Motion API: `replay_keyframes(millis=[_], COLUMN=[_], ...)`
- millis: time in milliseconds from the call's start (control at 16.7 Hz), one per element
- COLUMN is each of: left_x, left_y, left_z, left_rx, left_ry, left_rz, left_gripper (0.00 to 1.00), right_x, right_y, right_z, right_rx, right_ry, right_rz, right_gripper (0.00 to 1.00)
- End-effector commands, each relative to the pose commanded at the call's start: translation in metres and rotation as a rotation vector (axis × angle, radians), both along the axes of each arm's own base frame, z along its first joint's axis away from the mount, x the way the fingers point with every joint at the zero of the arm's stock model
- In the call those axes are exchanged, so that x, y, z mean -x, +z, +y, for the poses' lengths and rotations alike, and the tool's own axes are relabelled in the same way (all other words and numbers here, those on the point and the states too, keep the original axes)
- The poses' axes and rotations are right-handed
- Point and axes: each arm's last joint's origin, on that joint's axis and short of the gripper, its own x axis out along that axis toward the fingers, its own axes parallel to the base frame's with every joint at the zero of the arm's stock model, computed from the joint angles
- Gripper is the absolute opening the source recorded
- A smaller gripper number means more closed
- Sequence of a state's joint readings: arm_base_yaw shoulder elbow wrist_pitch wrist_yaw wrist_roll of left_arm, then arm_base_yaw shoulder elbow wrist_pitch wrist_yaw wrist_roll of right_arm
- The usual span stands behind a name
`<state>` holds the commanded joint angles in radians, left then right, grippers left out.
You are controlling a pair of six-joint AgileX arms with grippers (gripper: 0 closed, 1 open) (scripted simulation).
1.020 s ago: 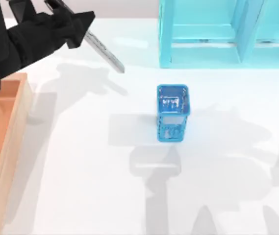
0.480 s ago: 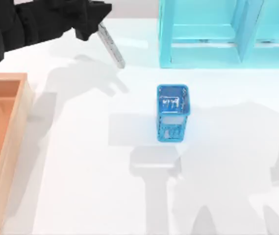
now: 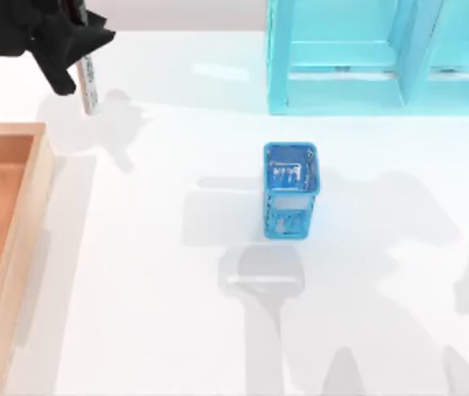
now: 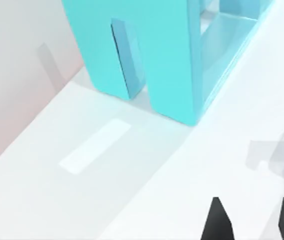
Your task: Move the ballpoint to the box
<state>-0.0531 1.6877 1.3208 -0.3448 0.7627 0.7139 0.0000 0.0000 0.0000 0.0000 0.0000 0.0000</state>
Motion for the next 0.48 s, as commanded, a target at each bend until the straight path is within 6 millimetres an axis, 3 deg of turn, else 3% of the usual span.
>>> replay_keyframes(millis=[180, 480], left_x=[0.005, 0.014], left_y=[0.014, 0.027], left_z=[0.025, 0.049], left_rx=[-0.095, -0.157], left_ry=[-0.099, -0.235], left_rz=[-0.085, -0.144], left_gripper=[0.00, 0.00], right_x=[0.000, 0.000], right_y=[0.000, 0.000], right_z=[0.000, 0.000], right_rx=[0.000, 0.000], right_ry=[0.000, 0.000], right_rz=[0.000, 0.000], right_gripper=[1.00, 1.00])
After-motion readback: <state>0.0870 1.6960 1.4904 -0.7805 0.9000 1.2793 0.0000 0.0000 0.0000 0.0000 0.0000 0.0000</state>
